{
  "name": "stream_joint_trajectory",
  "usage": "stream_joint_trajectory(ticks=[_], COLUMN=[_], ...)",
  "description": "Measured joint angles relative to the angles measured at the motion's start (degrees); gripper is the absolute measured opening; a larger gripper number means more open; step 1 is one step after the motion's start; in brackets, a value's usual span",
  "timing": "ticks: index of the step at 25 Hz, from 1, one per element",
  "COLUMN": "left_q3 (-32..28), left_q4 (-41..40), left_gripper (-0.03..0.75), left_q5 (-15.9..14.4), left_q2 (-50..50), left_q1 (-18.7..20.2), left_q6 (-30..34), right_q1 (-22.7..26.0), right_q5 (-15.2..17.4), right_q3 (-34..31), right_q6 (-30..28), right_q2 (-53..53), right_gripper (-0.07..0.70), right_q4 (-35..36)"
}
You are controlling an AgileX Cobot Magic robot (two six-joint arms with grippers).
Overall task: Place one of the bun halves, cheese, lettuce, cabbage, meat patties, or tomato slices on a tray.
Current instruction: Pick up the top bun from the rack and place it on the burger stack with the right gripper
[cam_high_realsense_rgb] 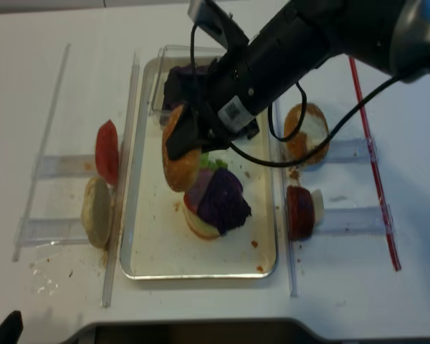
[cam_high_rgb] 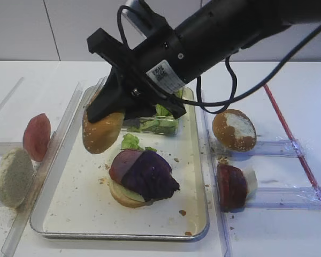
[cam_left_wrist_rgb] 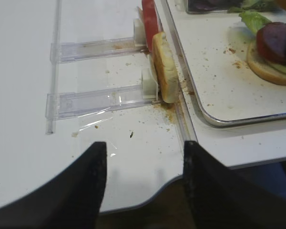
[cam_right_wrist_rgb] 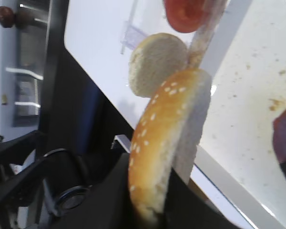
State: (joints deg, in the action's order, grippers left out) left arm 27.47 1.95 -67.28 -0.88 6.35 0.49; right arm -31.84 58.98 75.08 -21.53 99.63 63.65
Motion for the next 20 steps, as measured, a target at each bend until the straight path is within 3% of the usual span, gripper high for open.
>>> stream_joint_trajectory(ticks=[9,12,20], left_q3=[0.0,0.0,0.0], left_q4=[0.0,0.0,0.0], left_gripper=[0.35,0.35,0.35], left_q5=[0.0,0.0,0.0], left_q2=[0.0,0.0,0.0], left_q1=[0.0,0.0,0.0], left_q6=[0.0,0.0,0.0], right_q1=[-0.1,0.1,4.6], right_q5=[-1.1,0.7,3.2], right_q3=[-15.9,-20.1,-24.5], right_q6=[-21.8,-28.3,-33.9], right_q2=[-3.3,-3.3,-3.3], right_gripper=[0.131,0.131,0.131], right_q4=[24.5,31.4,35.2])
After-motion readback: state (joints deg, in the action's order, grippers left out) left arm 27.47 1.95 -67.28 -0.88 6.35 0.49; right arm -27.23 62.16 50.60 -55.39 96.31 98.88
